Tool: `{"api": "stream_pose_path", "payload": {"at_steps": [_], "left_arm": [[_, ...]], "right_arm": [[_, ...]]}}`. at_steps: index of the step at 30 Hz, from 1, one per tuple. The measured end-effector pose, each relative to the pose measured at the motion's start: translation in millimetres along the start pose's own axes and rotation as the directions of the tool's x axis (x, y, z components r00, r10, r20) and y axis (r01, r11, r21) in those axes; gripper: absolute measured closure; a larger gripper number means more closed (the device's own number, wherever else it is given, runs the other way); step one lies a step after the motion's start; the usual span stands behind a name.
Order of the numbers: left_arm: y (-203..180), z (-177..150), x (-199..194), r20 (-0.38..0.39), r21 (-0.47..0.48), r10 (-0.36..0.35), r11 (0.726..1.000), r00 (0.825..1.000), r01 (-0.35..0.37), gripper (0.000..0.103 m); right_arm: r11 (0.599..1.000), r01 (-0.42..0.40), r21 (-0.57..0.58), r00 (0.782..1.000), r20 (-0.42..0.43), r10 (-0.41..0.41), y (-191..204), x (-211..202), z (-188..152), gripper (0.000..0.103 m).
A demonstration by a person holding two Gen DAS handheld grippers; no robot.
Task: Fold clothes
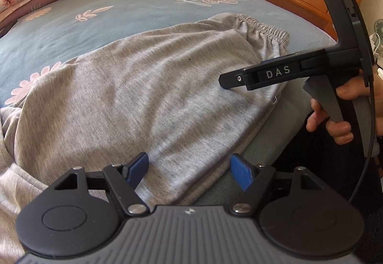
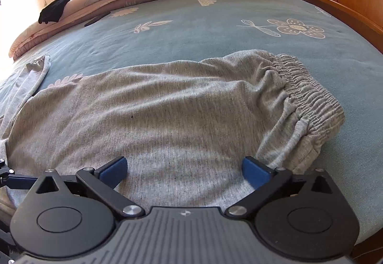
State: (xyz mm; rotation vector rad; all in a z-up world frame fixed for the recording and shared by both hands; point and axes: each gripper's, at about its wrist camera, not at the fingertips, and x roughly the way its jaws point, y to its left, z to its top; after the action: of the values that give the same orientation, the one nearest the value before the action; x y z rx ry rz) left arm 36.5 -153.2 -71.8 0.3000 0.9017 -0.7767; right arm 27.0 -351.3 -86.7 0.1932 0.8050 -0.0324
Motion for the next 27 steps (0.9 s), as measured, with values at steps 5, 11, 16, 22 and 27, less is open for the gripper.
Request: {"api": "stream_pose_path", "payload": {"at_steps": [5,11,16,22,27], "left_arm": [[9.8,0.2,-19.0,0.045,-0.003,-0.005,1.0,0.999,0.005,0.028],[30.9,9.2,-25.6,0.094,-0.095,0.03,0.995,0.995,-0.021,0.028],[19.9,-13.6,-10.2,-0.058,0.032,0.072,0.997,0.996,-0.07,0.028],[-17.7,-21.7,-50.5,0.102,0.413,0.186,0.886,0.977,-0.212,0.031],[-42.1,-19.0,-43.6,0.099,0.694,0.262,0.673,0.96,-0.256,0.068]], "right_arm": [[0.996,0.023,-0.086,0.999,0.031,-0.02,7.6,1.2,-8.4,0.0],[0.994,-0.015,-0.111,0.998,0.067,0.022,1.9,-4.8,-12.3,0.0],[0.982,-0.187,0.011,0.976,0.117,0.184,-19.4,-28.1,-5.9,0.0],[0.952,-0.304,0.039,0.931,0.225,0.288,-42.2,-30.5,-35.9,0.0],[0.917,-0.386,0.102,0.891,0.299,0.342,-56.6,-29.8,-45.1,0.0]]}}
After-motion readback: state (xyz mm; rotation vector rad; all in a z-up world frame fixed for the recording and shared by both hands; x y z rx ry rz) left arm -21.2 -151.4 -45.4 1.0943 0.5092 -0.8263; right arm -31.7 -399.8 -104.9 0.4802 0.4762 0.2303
